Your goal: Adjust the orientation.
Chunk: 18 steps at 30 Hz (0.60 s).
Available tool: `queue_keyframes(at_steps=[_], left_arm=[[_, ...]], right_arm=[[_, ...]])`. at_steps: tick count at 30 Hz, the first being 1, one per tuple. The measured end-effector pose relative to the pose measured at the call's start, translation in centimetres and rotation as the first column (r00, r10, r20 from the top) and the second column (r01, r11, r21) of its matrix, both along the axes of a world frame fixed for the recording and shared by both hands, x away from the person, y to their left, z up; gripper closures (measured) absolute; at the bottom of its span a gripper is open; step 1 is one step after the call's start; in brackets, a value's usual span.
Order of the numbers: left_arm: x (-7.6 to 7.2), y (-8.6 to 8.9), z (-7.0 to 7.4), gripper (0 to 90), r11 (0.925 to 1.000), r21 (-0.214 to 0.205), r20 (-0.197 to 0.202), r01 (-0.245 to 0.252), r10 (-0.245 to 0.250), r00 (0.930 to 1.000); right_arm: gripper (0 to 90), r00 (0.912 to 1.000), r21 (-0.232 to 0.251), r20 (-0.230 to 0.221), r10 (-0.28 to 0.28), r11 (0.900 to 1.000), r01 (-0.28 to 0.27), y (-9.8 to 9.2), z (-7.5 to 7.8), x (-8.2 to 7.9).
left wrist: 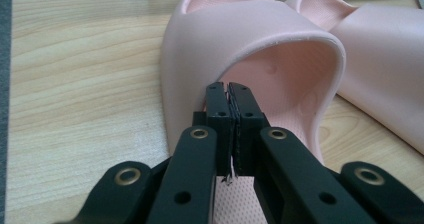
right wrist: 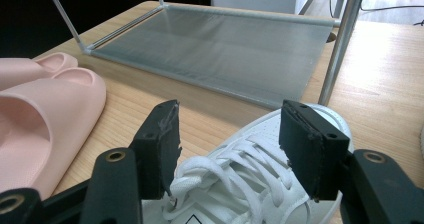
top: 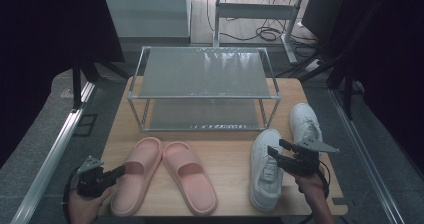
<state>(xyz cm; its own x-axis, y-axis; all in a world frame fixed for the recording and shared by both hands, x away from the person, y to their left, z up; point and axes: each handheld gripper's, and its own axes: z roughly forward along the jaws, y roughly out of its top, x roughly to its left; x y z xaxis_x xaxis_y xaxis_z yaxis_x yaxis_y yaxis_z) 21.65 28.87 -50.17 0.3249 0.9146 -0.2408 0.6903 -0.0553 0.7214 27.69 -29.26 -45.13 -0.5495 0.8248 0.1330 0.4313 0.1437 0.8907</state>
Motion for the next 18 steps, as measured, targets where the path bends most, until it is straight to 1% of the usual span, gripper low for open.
queue_keyframes(at_steps=[9, 18], left_arm=[[0.6, 0.4, 0.0, 87.8, 0.9999, 0.001, 0.001, -0.013, 0.013, 0.9999], [1.4, 0.9, -0.1, 87.7, 0.9996, -0.01, 0.0, -0.026, 0.026, 0.9997]], right_arm=[[41.4, 1.0, -0.001, -0.001, 0.0, 1.0, 0.0, 0.0, -0.1, 0.0], [41.4, 1.0, -0.002, -0.006, 0.002, 1.0, -0.002, 0.0, -0.1, 0.0]])
